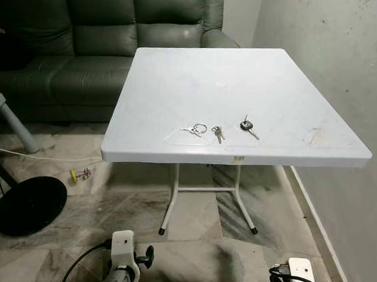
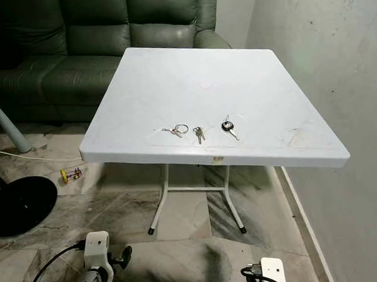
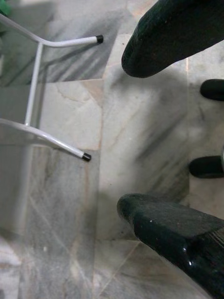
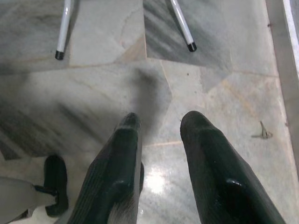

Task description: Hang keys on a hook

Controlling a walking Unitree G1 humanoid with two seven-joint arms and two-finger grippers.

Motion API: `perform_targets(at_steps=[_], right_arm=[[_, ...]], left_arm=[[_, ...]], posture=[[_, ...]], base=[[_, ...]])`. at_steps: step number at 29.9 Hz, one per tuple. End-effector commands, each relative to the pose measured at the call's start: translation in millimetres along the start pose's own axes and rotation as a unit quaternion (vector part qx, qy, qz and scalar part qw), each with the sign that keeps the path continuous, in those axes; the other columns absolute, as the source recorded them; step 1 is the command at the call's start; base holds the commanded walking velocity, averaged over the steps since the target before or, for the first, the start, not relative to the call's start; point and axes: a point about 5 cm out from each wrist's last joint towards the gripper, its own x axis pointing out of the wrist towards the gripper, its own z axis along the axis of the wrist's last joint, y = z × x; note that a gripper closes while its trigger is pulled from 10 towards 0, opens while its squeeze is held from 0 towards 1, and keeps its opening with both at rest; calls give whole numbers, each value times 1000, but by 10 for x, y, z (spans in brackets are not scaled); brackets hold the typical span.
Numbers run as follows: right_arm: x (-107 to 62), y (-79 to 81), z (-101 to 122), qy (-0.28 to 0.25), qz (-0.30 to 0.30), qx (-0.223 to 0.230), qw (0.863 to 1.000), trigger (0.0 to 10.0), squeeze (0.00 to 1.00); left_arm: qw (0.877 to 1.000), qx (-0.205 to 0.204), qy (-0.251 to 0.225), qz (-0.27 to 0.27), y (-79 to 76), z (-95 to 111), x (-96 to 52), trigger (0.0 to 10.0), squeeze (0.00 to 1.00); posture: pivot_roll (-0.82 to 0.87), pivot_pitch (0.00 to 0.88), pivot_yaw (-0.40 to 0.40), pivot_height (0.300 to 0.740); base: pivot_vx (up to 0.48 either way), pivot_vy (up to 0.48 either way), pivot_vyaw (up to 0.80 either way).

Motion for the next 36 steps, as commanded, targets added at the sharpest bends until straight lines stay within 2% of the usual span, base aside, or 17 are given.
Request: perform_targets(at_steps=[1,5,6,12,18,24,30,36], right_arm=[[38,-17,153,-30,2,-6,1000,10000,0],[58,11,233,-52,23,20,998,10000,0],[72,18,288,-60,23,0,998,10000,1000],[90,26,399,-85,28,-7,996,10000,1000],[86,30,544,-133,39,-10,990,10000,1000],[54,25,765,-207,51,-11,977,10000,1000],[33,38,880,-243,56,-14,968,10000,1000],[-10,105,1153,-309,67,-20,949,10000,1000]], left_arm=[[999,-1,-39,-9,-21,185,42,10000,0],[998,6,-53,-15,-37,250,55,10000,0],[998,4,-60,-19,-44,291,63,10000,0],[996,22,-80,-31,-69,368,71,10000,0],[990,42,-126,-57,-149,522,76,10000,0],[980,35,-182,-70,-182,694,56,10000,0],[973,31,-218,-76,-207,811,35,10000,0],[955,46,-279,-93,-282,1049,-20,10000,0]], posture=[[67,0,-65,740],[67,0,-63,740],[65,0,-61,740],[64,0,-57,740],[61,0,-56,740],[51,11,-51,740],[53,12,-52,740],[55,6,-54,740]], base=[[0,0,0],[0,0,0],[0,0,0],[0,0,0],[0,0,0],[0,0,0],[0,0,0],[0,0,0]])
